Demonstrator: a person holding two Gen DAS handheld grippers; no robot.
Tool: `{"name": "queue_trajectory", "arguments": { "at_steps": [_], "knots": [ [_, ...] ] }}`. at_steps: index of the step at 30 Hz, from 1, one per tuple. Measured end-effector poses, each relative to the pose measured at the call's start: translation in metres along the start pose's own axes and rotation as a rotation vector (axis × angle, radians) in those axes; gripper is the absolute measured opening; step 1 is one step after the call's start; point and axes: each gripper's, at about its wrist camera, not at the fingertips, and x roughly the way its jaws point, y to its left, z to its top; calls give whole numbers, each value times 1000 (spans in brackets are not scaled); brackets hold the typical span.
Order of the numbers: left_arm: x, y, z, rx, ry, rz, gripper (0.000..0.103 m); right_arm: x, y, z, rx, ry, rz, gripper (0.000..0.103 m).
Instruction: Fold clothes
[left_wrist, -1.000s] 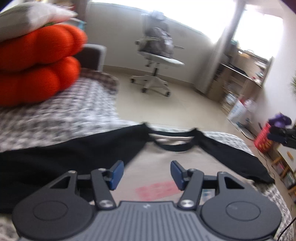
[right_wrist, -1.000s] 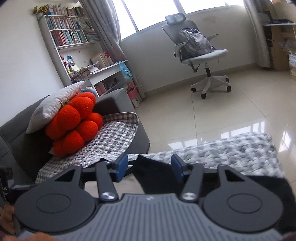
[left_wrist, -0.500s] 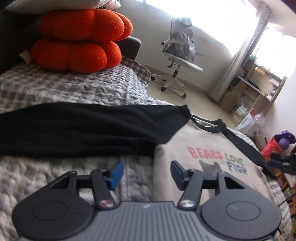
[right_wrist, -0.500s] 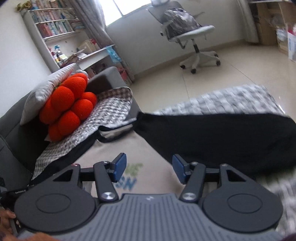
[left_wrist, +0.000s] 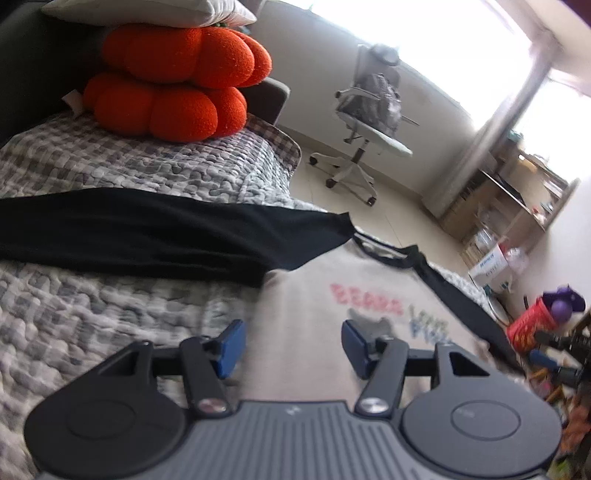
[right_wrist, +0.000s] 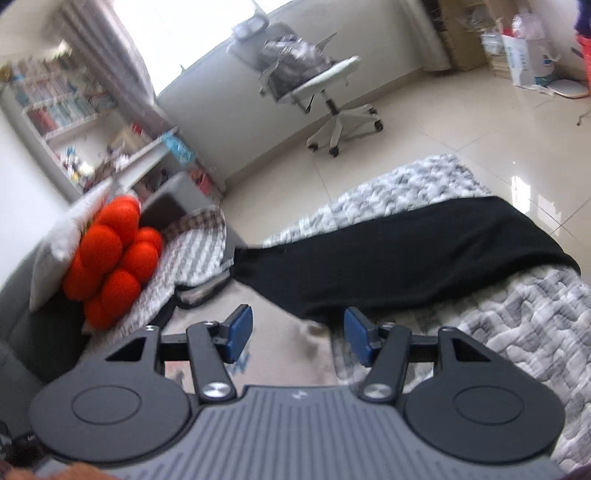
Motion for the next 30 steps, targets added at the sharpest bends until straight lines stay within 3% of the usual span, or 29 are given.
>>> {"name": "queue_trajectory", "arguments": {
  "at_steps": [5,11,19,23,30],
  "knots": [
    [12,-52,6,-27,-5,32,76,13,-14,1,95,-17,-40,61],
    [45,-100,-3,-83,9,27,85,18,-59,8,281,-51,-112,61],
    [73,-135,-27,55,-66,63,91,-12,-117,10,389,-136,-175,61],
    [77,-140,-32,62,-100,75,97,-19,-138,7,465,-140,-168,61],
    [89,-157,-46,136,-91,118,97,-17,-161,9,556,-178,-166,61]
  ]
}}
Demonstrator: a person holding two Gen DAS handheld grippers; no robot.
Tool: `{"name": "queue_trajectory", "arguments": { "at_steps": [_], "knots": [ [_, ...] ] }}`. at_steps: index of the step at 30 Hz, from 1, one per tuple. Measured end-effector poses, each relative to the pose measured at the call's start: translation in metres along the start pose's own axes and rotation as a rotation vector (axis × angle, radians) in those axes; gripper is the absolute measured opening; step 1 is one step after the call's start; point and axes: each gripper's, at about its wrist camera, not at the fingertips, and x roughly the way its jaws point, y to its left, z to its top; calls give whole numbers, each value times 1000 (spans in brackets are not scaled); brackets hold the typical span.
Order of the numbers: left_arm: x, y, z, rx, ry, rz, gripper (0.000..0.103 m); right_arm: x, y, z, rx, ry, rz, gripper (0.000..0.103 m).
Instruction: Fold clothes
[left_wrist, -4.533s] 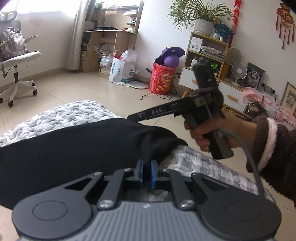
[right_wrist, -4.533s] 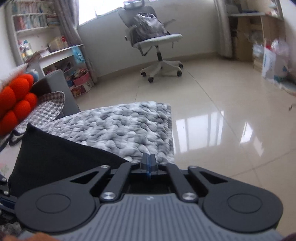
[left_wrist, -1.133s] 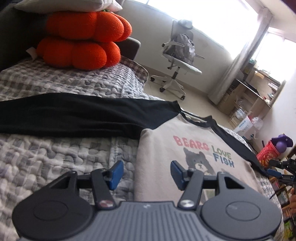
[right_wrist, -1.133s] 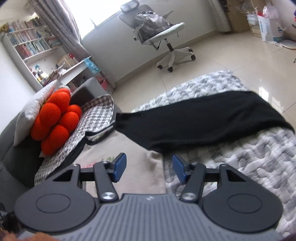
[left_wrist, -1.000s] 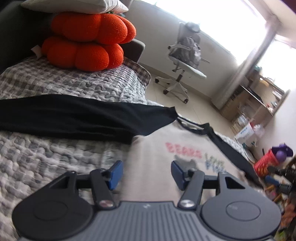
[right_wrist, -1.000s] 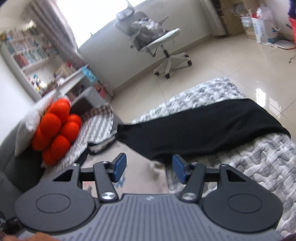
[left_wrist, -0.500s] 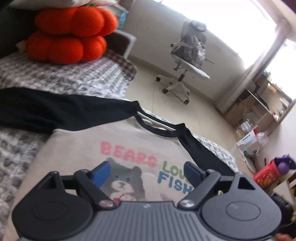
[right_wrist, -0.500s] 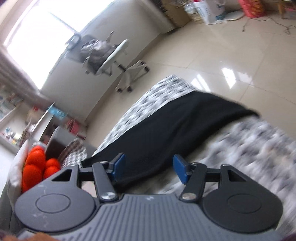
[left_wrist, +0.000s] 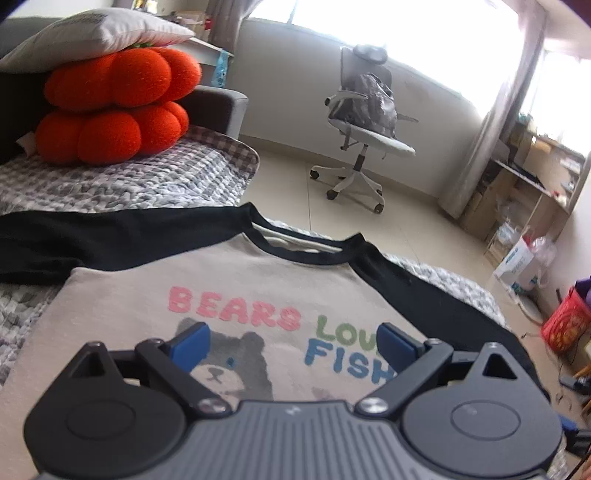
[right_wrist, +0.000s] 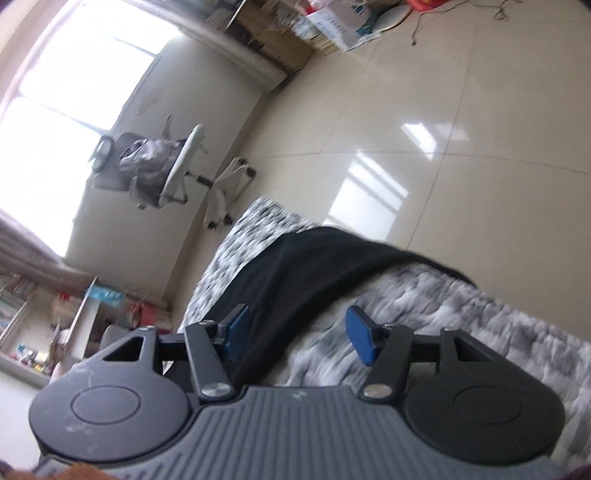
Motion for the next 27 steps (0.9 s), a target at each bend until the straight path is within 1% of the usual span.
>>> {"name": "queue_trajectory", "arguments": {
  "at_steps": [4,9,14,16,18,19,22,23,24,25,26,27],
  "knots": [
    [7,-1,-4,15,31,17,97,7,-3,2,7,-37,-14,60],
    [9,3,-4,4,46,32,97,14,-9,3,65,-82,-17,59],
    [8,8,-3,-14,45,34,97,18,-11,4,108,-123,-63,55],
    [10,10,-3,-22,50,37,97,23,-12,5,122,-140,-105,54],
    [11,11,-3,-26,56,36,97,29,-19,5,167,-143,-152,47],
    [11,11,-3,-26,57,36,97,32,-23,5,192,-144,-174,45],
    [11,12,-3,-27,56,35,97,37,-27,6,214,-144,-190,44],
    [12,12,-3,-28,57,35,97,37,-26,6,209,-148,-191,40],
    [12,12,-3,-30,59,35,97,37,-26,5,205,-153,-189,34],
    [13,12,-3,-31,61,35,97,36,-27,4,205,-160,-187,31],
    [13,12,-3,-33,64,35,97,36,-26,3,204,-168,-186,24],
    [14,12,-3,-33,65,35,97,35,-25,2,197,-177,-184,19]
  ]
}}
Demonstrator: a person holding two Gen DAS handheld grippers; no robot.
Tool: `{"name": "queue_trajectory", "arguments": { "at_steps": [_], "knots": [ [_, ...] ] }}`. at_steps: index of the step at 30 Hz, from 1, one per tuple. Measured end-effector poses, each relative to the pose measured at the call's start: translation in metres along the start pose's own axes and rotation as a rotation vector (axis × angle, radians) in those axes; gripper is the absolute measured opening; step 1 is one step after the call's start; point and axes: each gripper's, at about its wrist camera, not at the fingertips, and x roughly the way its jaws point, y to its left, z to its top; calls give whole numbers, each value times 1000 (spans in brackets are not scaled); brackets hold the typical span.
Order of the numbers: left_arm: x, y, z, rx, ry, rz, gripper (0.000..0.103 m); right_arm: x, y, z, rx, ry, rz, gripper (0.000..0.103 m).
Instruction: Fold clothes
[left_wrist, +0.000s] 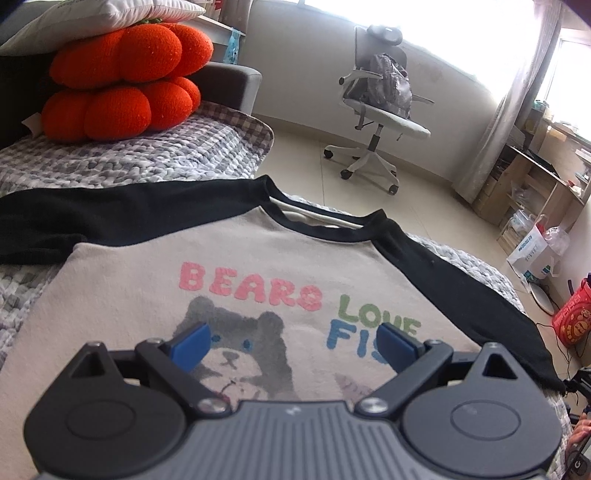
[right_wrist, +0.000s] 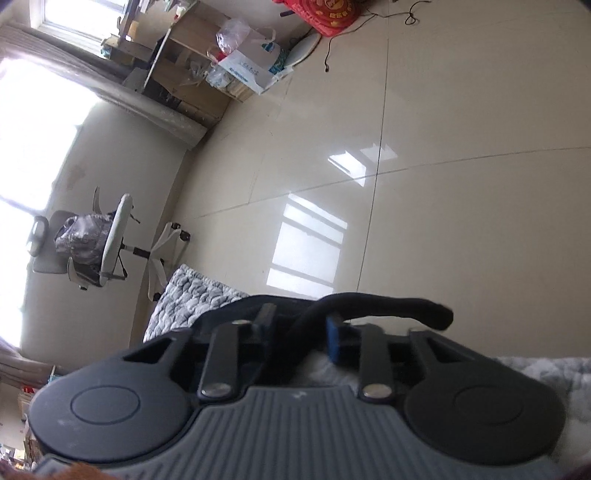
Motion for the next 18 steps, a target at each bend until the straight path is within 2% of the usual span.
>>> {"name": "queue_trajectory", "arguments": {
  "at_steps": [3,7,12,18],
  "knots": [
    [0,1,0,-1,0,-1,97,-5,8,-4,-59,-45,2,13],
    [0,3,1,-6,0,-1,97,-14,25,-9,-157,-137,22,13],
    [2,6,3,-14,16,-18,97,-34,45,-16,-273,-230,93,12],
    [6,7,6,-8,47,-53,96,-55,76,-32,-383,-277,215,12]
  ]
}}
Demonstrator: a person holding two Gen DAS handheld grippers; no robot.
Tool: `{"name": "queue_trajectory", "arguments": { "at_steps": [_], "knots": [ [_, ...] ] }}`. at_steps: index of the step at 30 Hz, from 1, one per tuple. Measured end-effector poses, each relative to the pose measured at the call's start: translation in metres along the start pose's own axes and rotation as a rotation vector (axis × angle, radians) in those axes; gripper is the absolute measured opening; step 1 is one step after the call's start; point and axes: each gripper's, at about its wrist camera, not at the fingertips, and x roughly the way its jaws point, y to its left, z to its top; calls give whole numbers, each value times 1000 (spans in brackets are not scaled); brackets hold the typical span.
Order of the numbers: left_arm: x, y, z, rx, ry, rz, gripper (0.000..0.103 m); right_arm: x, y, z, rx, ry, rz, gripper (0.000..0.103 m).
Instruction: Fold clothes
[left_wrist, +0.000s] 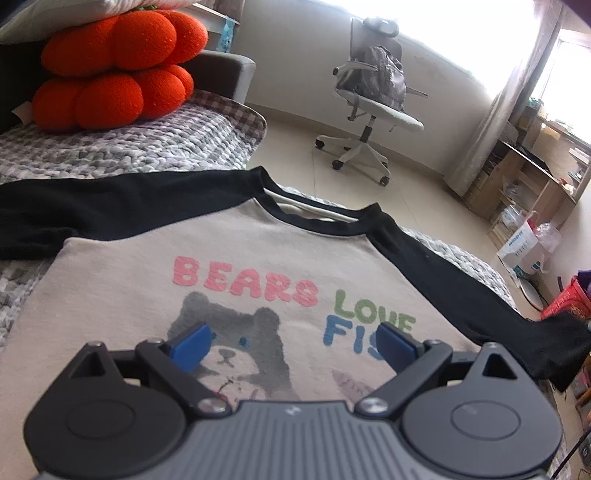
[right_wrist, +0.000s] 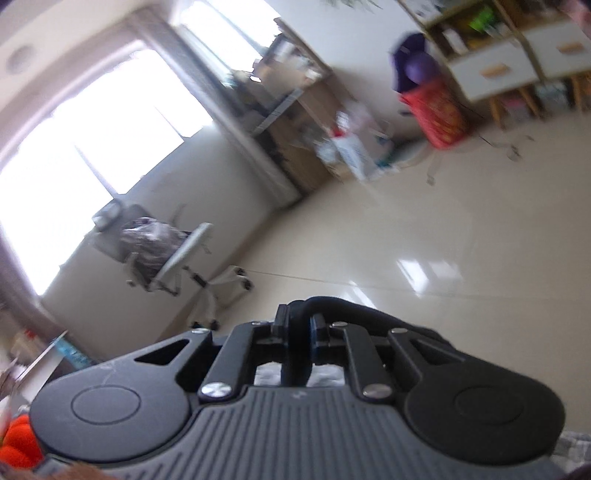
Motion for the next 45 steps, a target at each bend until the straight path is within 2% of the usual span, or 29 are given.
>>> {"name": "queue_trajectory", "arguments": {
  "at_steps": [11,18,24,28,34,40,45],
  "knots": [
    [2,16,12,-36,33,-79,91,-23,74,-8,-101,12,226,13],
    [0,34,23,-89,29,-111,83,-30,122,-32,-176,57,344,13],
    [-3,53,31,-143,12,-121,79,-31,147,-63,-224,130,415,13],
    [-5,61,35,-164,3,-125,77,-28,160,-86,-251,194,448,13],
    [-6,69,38,-186,-3,-130,73,-28,171,-135,-312,347,471,13],
    [-6,76,40,-206,-5,-132,68,-29,163,-169,-364,509,441,12],
    [-5,76,39,-200,1,-139,64,-23,150,-181,-385,623,388,13]
  ]
}}
